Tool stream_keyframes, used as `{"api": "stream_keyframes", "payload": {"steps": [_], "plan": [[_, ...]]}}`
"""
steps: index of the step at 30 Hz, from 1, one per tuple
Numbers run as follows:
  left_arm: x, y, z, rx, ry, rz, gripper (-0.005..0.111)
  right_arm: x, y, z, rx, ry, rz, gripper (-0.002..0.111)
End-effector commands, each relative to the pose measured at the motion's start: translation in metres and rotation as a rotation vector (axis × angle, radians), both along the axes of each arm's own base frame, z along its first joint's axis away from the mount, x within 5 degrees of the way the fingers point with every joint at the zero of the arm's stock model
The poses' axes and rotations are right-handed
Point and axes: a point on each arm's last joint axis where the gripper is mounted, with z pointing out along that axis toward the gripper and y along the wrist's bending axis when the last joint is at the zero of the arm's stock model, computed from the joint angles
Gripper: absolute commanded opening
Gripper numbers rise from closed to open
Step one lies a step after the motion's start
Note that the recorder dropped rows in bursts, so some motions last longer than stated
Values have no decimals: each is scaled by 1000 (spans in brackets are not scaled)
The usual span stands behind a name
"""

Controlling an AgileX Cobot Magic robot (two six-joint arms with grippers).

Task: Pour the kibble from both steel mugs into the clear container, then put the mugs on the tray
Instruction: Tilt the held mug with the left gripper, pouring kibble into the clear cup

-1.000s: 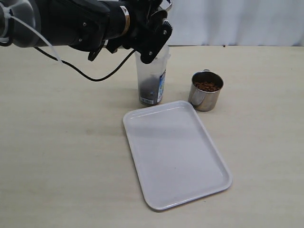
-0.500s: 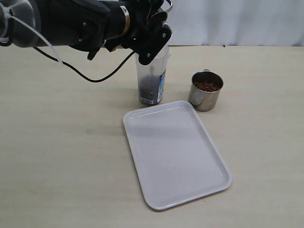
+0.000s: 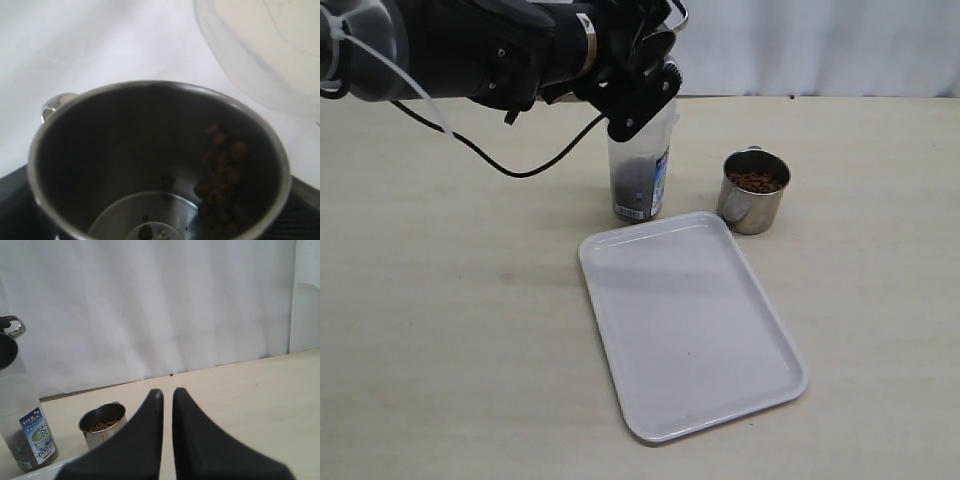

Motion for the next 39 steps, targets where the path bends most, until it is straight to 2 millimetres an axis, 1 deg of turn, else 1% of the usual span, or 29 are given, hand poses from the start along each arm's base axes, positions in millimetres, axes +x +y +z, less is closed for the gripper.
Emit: {"api": "stream_keyframes", "payload": {"steps": [1, 7, 16, 21, 29, 39], "plan": [[-3, -3, 8, 15, -31, -11, 0, 0, 0, -1, -4, -2, 2, 5], [-2, -2, 9, 38, -45, -8, 0, 0, 0, -1, -4, -2, 2, 5], [-3, -4, 8, 107, -70, -54, 0, 0, 0, -1, -4, -2, 2, 5], [-3, -4, 8, 207, -112, -101, 0, 0, 0, -1, -4, -2, 2, 5], [-3, -4, 8, 276, -140, -136, 0, 0, 0, -1, -4, -2, 2, 5], [-4, -5, 8, 405, -196, -207, 0, 0, 0, -1, -4, -2, 2, 5]]}}
